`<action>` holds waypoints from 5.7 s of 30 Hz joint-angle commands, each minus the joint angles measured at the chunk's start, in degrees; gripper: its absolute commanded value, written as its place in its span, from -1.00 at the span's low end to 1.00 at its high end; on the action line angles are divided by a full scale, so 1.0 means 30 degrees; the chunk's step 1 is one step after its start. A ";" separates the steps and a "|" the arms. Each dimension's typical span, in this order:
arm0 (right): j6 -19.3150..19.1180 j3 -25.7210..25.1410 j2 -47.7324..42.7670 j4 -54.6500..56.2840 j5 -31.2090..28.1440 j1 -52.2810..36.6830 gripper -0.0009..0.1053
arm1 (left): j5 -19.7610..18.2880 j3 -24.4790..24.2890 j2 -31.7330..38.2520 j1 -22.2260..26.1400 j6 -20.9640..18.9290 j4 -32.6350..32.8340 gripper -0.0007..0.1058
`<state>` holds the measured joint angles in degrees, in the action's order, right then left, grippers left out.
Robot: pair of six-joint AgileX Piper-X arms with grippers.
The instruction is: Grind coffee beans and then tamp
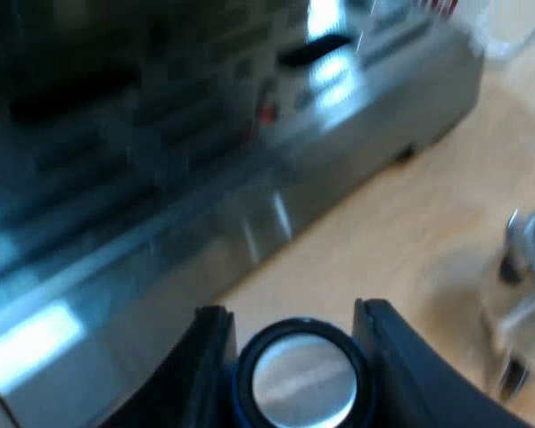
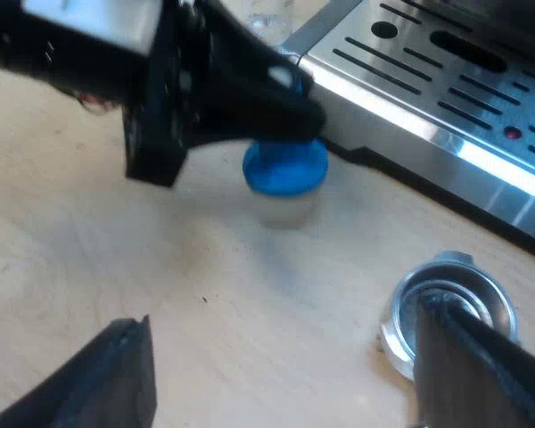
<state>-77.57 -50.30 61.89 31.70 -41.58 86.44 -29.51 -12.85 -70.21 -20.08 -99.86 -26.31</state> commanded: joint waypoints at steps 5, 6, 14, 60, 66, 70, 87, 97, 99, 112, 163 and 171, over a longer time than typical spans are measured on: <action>0.0798 -0.0037 -0.1528 0.1893 0.0534 -0.1024 0.21 | -0.0266 -0.0074 0.3451 -0.0134 -0.0200 0.2599 -0.80; 0.0798 -0.0037 -0.1723 0.2113 0.0591 -0.1236 0.21 | -0.0266 -0.0074 0.3806 -0.0134 -0.0200 0.2903 -0.80; 0.0286 -0.0037 -0.3907 0.4222 0.0611 -0.2111 0.21 | -0.0266 -0.0074 0.7190 -0.0134 -0.0200 0.6383 -0.80; -0.1454 0.8382 -1.2761 0.1361 0.1502 -0.2111 0.21 | 0.0332 -0.4754 1.3330 -0.0134 0.2515 1.8878 -0.80; -0.1628 0.8382 -1.2761 0.1172 0.1453 -0.2111 0.21 | 0.0473 -0.5858 1.3330 -0.0134 0.2532 1.8887 -0.80; -0.1628 0.8382 -1.2761 0.1023 0.1358 -0.2111 0.21 | 0.0473 -0.6152 1.3330 -0.0134 0.2532 1.8887 -0.80; -0.1589 0.8382 -1.2761 0.1079 0.1358 -0.2111 0.21 | 0.0394 -0.6345 1.3141 -0.0236 0.2532 1.8095 -0.80; -0.1589 0.8382 -1.2761 0.1079 0.1358 -0.2111 0.21 | 0.1653 -0.6345 1.1453 -0.3587 0.2735 1.6514 -0.80; -0.1589 0.8382 -1.2761 0.1079 0.1358 -0.2111 0.21 | 0.1889 -0.6345 1.0912 -0.4288 0.2818 1.5970 -0.80; -0.1589 0.8382 -1.2761 0.1079 0.1358 -0.2111 0.21 | 0.3632 -0.6345 0.7187 -0.8019 0.2813 1.2243 -0.80; -0.1499 0.8382 -1.2761 0.1079 0.1358 -0.2111 0.21 | 0.3643 -0.8115 -0.1130 -0.9965 0.6400 0.9512 -0.80; -0.1499 0.8382 -1.2761 0.1403 0.1358 -0.2111 0.21 | 0.4502 -0.8115 -0.1202 -0.9539 0.6275 0.9512 -0.80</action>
<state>-81.81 -25.12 23.99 35.82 -37.11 80.27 -16.76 -36.71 -74.10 -48.81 -81.06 3.17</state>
